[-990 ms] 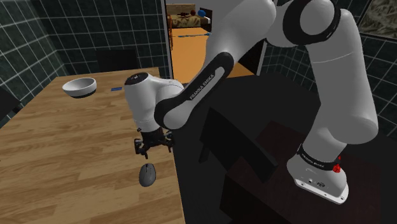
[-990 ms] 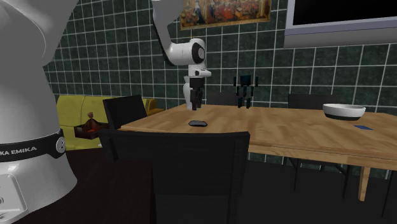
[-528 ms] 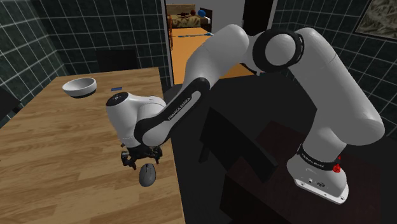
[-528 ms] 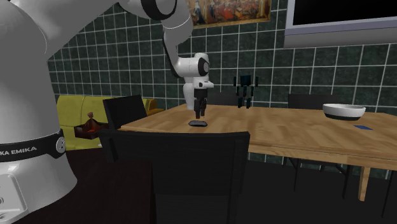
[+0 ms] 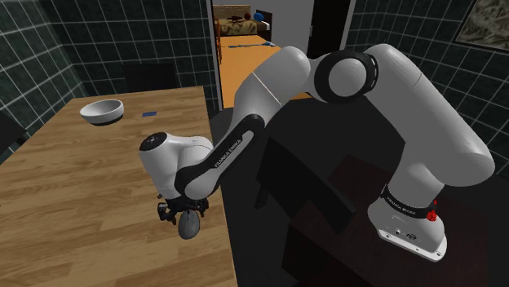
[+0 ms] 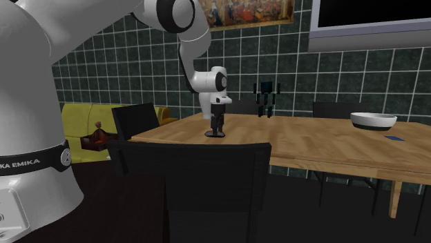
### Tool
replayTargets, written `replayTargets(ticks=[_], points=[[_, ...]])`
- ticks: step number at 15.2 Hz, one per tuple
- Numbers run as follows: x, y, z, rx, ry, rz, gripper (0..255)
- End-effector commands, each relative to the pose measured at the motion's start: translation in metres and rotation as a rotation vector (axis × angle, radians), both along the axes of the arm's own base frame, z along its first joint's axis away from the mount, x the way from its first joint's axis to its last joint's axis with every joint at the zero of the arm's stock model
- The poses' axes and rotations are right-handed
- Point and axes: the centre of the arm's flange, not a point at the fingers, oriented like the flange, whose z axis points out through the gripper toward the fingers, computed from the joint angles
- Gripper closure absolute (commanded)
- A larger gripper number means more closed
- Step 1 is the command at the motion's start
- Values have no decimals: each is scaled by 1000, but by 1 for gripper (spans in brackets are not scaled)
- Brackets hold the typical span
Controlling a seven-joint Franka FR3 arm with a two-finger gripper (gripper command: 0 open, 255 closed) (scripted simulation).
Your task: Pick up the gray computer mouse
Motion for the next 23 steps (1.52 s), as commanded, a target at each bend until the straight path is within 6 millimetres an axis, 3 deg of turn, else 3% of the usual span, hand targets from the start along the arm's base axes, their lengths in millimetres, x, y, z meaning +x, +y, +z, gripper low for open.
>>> replayTargets(ticks=[1,10,23], points=[[0,-1,-2,0,0,0,255],[0,0,-2,0,0,0,255],[0,0,67,0,0,0,255]])
